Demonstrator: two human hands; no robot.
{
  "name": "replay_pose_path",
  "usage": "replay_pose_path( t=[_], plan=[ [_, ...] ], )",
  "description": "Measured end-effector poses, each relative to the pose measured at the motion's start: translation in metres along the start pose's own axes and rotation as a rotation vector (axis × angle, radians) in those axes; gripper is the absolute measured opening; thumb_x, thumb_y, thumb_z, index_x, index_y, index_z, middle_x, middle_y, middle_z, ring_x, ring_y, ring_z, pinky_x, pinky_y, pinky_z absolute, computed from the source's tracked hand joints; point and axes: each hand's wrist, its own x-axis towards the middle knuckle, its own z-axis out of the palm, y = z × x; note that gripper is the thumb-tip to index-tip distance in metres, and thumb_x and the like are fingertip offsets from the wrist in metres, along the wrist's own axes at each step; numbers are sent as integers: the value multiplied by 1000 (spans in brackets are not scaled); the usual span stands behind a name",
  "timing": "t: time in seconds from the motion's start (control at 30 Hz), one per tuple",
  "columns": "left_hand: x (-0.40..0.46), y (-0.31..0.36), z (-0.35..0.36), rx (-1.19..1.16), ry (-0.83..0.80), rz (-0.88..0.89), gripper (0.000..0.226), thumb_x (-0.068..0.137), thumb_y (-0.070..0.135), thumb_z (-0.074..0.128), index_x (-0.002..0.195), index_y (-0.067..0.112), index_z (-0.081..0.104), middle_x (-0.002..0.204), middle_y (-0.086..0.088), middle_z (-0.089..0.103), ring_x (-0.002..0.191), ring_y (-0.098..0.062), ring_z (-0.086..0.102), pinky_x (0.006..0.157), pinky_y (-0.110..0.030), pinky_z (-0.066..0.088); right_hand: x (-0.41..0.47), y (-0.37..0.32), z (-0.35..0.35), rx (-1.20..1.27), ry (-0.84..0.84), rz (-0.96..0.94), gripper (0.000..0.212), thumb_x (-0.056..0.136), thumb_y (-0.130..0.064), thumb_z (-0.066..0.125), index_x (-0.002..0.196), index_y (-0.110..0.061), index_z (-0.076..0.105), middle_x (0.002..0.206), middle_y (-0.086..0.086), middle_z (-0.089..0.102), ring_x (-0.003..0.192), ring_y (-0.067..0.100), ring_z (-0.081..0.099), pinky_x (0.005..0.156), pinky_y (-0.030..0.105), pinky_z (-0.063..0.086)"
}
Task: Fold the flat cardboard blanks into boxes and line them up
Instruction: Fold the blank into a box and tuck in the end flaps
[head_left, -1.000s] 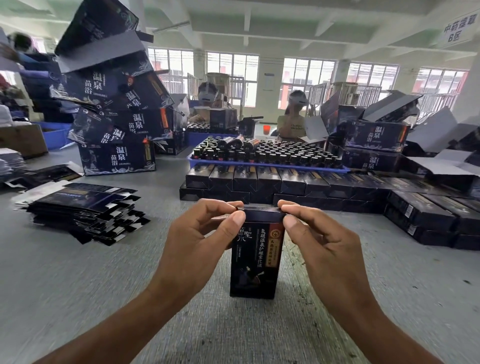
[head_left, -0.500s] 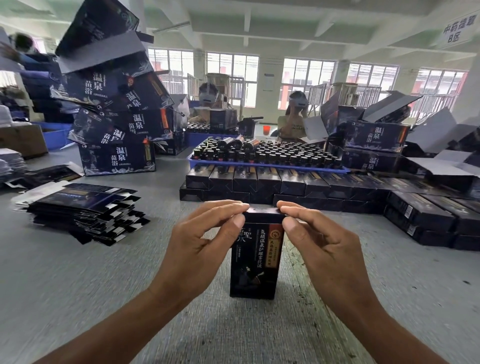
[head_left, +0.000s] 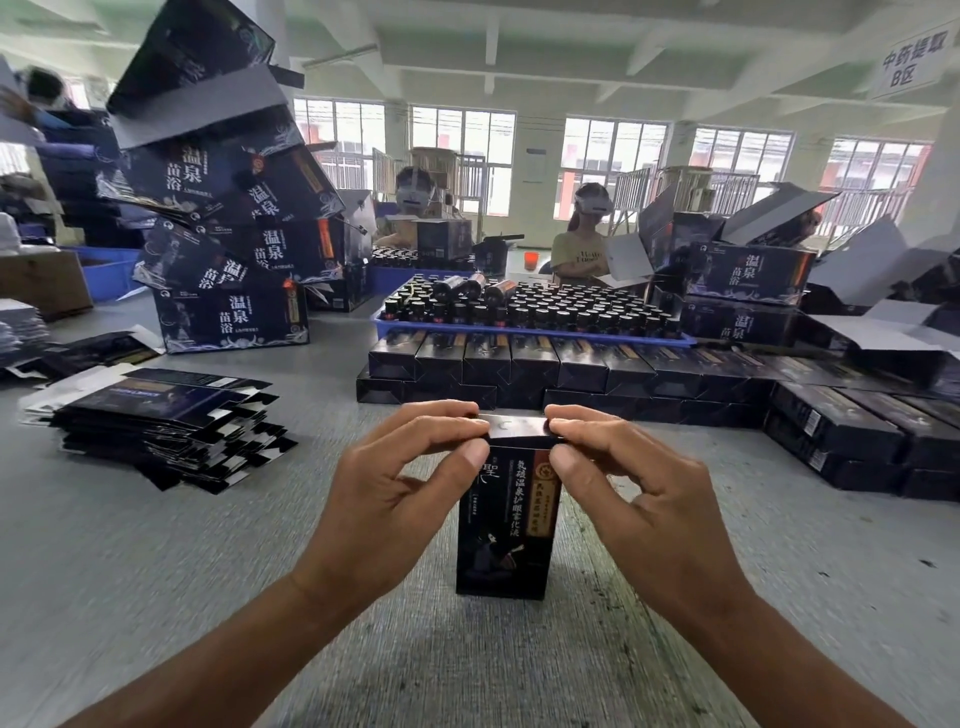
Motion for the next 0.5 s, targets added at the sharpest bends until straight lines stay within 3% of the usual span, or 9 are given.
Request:
replay_pose_path(
  t=[0.13, 0.23, 0.5],
  plan=[
    [1, -2, 0, 44, 3, 56, 25, 87, 30, 66, 106, 16, 75, 120, 6, 67, 112, -12, 66, 65, -34, 63, 0, 4, 0, -74, -8, -108, 22, 92, -25, 68, 110, -15, 75, 122, -10, 70, 113, -3, 64, 88, 15, 54],
    [2, -2, 1, 55, 13, 64, 24, 87, 31, 66, 104, 17, 76, 119, 6, 68, 110, -11, 67, 65, -35, 62, 1, 6, 0, -87, -5, -130, 20, 92, -24, 67, 108, -15, 75, 121, -11, 69, 112, -4, 64, 87, 14, 54],
    [5, -4, 1, 148, 19, 52, 30, 86, 38, 62, 103, 16, 75, 121, 9, 68, 110, -8, 66, 68, -26, 62, -2, 7, 4, 105, 1, 91, 21, 89, -34, 63, 105, -27, 75, 122, -24, 67, 112, -3, 63, 85, 13, 53]
  ],
)
